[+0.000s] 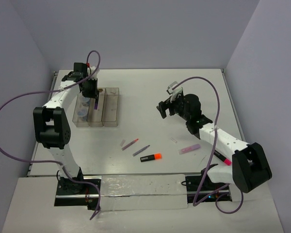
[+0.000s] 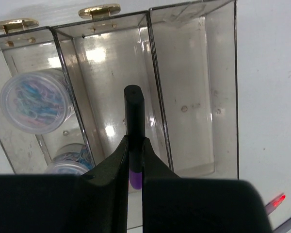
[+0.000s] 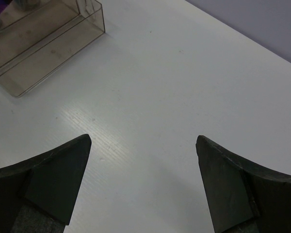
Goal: Sort the stationery into containers
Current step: Place the pen in the storage box.
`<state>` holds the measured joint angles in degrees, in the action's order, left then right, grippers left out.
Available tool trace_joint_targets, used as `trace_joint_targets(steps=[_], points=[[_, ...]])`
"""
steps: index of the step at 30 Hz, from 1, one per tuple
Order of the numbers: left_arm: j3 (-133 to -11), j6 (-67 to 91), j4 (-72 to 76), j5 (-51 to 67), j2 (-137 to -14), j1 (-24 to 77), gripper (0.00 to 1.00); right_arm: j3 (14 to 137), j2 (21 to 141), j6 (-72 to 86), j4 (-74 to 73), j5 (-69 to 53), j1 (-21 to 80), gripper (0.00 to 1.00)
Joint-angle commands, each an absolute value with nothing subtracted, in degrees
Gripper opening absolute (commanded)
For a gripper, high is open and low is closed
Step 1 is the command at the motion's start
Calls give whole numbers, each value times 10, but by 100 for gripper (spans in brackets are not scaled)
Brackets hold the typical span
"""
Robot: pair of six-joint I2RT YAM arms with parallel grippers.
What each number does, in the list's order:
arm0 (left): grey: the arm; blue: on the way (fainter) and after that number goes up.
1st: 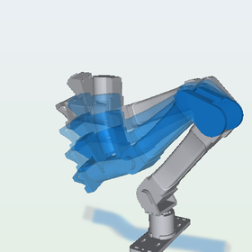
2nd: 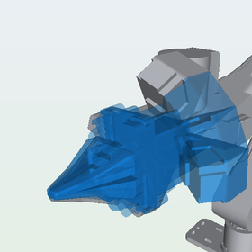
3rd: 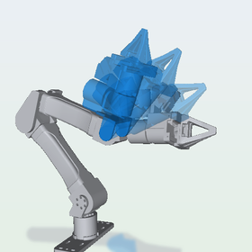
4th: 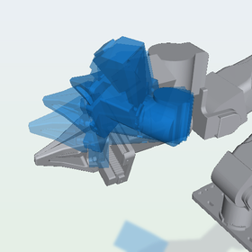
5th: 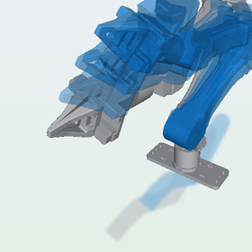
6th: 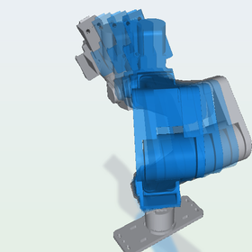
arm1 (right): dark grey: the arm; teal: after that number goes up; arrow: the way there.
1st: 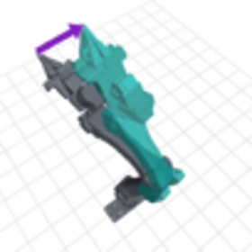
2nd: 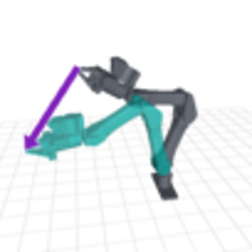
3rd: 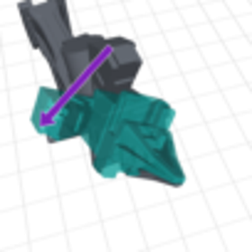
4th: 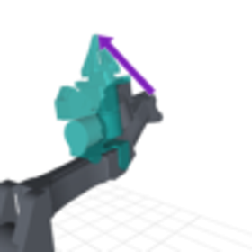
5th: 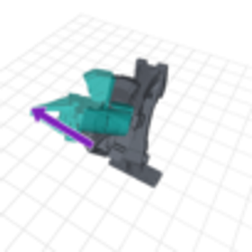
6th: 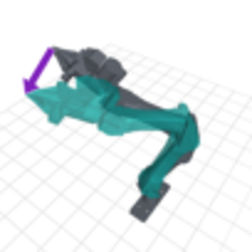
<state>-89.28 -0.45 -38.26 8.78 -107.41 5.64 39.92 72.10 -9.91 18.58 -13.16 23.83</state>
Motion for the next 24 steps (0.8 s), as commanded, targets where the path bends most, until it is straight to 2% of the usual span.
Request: trace_joint_targets(steps=[1,2,3,7,11,17,24], points=[[-928,29,-350,91,-1101,58,30,430,698,-100,171,-120,234,96],[-930,30,-356,99,-1106,58,49,432,697,-101,165,-120,234,96],[-930,32,-361,108,-1106,58,62,434,696,-102,157,-120,234,97],[-905,28,-346,120,-1075,58,77,435,686,-101,144,-125,234,100],[-897,15,-336,117,-1031,58,81,437,676,-92,140,-134,234,100],[-870,-85,-322,136,-931,102,80,439,657,-75,127,-144,234,100],[-849,-154,-411,168,-892,168,78,476,641,-30,55,-114,222,100]])
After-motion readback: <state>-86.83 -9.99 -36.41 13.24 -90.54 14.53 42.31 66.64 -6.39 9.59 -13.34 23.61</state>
